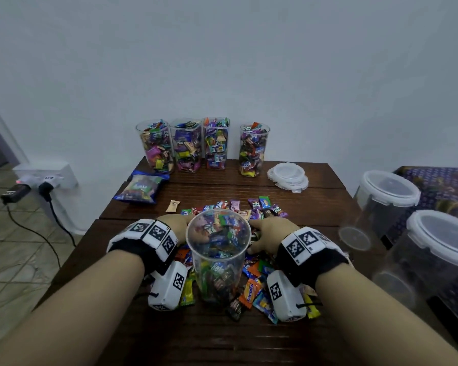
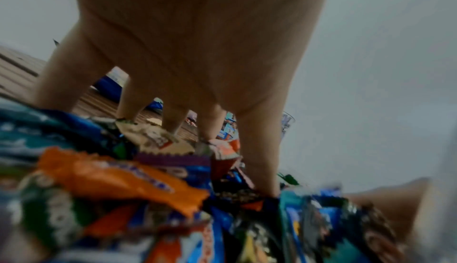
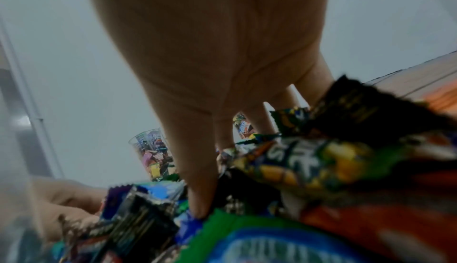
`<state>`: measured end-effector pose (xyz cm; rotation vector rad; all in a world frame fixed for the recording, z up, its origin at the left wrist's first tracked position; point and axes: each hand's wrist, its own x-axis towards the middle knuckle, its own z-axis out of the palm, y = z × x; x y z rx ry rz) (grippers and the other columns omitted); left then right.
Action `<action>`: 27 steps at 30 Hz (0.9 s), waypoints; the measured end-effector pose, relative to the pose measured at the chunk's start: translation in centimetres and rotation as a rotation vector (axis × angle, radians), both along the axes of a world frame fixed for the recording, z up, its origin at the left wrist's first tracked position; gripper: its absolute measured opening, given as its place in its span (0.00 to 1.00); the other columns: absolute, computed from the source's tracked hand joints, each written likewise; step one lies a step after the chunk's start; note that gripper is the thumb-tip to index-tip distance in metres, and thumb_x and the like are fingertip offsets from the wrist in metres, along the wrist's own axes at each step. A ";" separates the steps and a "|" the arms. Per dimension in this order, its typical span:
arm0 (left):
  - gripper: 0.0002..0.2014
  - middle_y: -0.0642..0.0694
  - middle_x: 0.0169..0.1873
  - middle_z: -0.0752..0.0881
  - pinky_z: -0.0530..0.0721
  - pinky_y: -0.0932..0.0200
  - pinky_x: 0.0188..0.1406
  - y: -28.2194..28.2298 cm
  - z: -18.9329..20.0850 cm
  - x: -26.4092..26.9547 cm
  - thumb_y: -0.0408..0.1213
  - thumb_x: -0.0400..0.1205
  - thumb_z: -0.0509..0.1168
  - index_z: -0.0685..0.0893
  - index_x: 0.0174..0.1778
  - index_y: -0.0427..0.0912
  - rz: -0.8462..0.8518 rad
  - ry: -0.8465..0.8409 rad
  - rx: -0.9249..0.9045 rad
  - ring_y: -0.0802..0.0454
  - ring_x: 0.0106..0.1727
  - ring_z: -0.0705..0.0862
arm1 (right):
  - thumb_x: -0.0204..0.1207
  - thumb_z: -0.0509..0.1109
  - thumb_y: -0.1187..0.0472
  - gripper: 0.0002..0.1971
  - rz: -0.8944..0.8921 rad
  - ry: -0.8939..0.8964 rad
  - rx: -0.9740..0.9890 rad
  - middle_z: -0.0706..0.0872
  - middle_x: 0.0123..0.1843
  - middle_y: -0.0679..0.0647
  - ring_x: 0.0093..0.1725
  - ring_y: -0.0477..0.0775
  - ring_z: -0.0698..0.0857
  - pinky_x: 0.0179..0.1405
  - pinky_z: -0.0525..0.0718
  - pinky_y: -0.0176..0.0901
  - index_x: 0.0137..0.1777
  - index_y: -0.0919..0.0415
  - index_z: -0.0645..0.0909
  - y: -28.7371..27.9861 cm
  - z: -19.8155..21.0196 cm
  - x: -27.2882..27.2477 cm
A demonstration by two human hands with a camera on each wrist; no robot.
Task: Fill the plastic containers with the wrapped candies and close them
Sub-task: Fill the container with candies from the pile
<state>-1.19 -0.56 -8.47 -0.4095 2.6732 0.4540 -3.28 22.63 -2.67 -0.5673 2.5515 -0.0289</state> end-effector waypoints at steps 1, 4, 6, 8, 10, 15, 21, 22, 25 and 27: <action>0.21 0.45 0.62 0.84 0.82 0.47 0.61 0.1 0.3 0.3 0.48 0.80 0.66 0.78 0.68 0.47 -0.002 -0.032 -0.019 0.43 0.60 0.84 | 0.73 0.72 0.46 0.37 0.010 0.014 0.010 0.72 0.77 0.56 0.72 0.59 0.74 0.68 0.78 0.55 0.81 0.43 0.60 -0.2 -0.1 0.0; 0.12 0.47 0.49 0.88 0.86 0.47 0.53 0.1 0.9 0.8 0.49 0.78 0.64 0.86 0.53 0.50 -0.039 -0.009 -0.085 0.47 0.48 0.86 | 0.76 0.71 0.51 0.29 0.039 0.049 0.012 0.77 0.72 0.55 0.69 0.59 0.77 0.67 0.79 0.54 0.77 0.46 0.68 -0.5 -0.2 0.1; 0.11 0.48 0.42 0.88 0.86 0.52 0.45 1.0 1.9 1.7 0.49 0.77 0.65 0.87 0.47 0.49 -0.039 0.052 -0.137 0.48 0.43 0.86 | 0.78 0.69 0.55 0.23 0.042 0.093 -0.019 0.81 0.68 0.55 0.66 0.58 0.80 0.64 0.81 0.52 0.73 0.49 0.74 -0.5 -0.2 0.2; 0.10 0.48 0.39 0.85 0.82 0.56 0.38 1.8 2.6 2.4 0.47 0.79 0.65 0.88 0.47 0.47 -0.018 0.074 -0.168 0.48 0.42 0.84 | 0.79 0.67 0.57 0.18 0.030 0.129 -0.060 0.84 0.62 0.56 0.62 0.58 0.82 0.60 0.83 0.50 0.69 0.50 0.79 -0.4 -0.3 0.3; 0.09 0.47 0.36 0.82 0.79 0.56 0.38 2.2 3.2 2.7 0.44 0.80 0.65 0.87 0.48 0.44 -0.002 0.099 -0.180 0.46 0.41 0.82 | 0.79 0.66 0.58 0.14 0.020 0.157 -0.081 0.86 0.58 0.57 0.59 0.59 0.84 0.57 0.83 0.48 0.64 0.53 0.82 -0.2 -0.3 0.3; 0.09 0.43 0.36 0.82 0.74 0.57 0.36 2.2 3.8 3.8 0.41 0.80 0.65 0.83 0.37 0.41 0.038 0.192 -0.142 0.44 0.39 0.80 | 0.80 0.63 0.63 0.16 -0.027 0.177 -0.144 0.86 0.61 0.56 0.61 0.57 0.83 0.58 0.80 0.44 0.65 0.53 0.83 0.5 0.2 0.4; 0.12 0.39 0.49 0.87 0.79 0.55 0.43 2.1 5.0 5.2 0.44 0.80 0.66 0.88 0.52 0.41 0.094 0.306 -0.028 0.41 0.50 0.84 | 0.79 0.62 0.67 0.13 -0.166 0.161 -0.331 0.85 0.60 0.55 0.57 0.55 0.84 0.57 0.81 0.41 0.53 0.56 0.87 1.7 0.5 0.8; 0.14 0.39 0.51 0.87 0.79 0.55 0.45 2.1 5.3 5.5 0.44 0.80 0.67 0.87 0.56 0.43 0.109 0.324 -0.006 0.42 0.53 0.84 | 0.79 0.63 0.67 0.12 -0.176 0.165 -0.351 0.85 0.60 0.55 0.57 0.54 0.84 0.56 0.80 0.40 0.51 0.57 0.88 1.8 0.5 0.9; 0.17 0.40 0.58 0.86 0.78 0.56 0.53 2.2 6.0 6.2 0.43 0.80 0.68 0.85 0.65 0.46 0.150 0.400 0.078 0.44 0.59 0.83 | 0.79 0.64 0.67 0.11 -0.201 0.161 -0.451 0.86 0.56 0.56 0.52 0.54 0.85 0.54 0.83 0.43 0.43 0.55 0.86 2.2 0.5 1.2; 0.18 0.41 0.63 0.84 0.78 0.56 0.59 2.1 6.3 6.6 0.43 0.80 0.68 0.85 0.66 0.46 0.154 0.455 0.137 0.45 0.64 0.81 | 0.79 0.64 0.66 0.11 -0.206 0.177 -0.511 0.87 0.54 0.56 0.49 0.52 0.85 0.51 0.84 0.42 0.41 0.54 0.85 2.4 0.8 1.5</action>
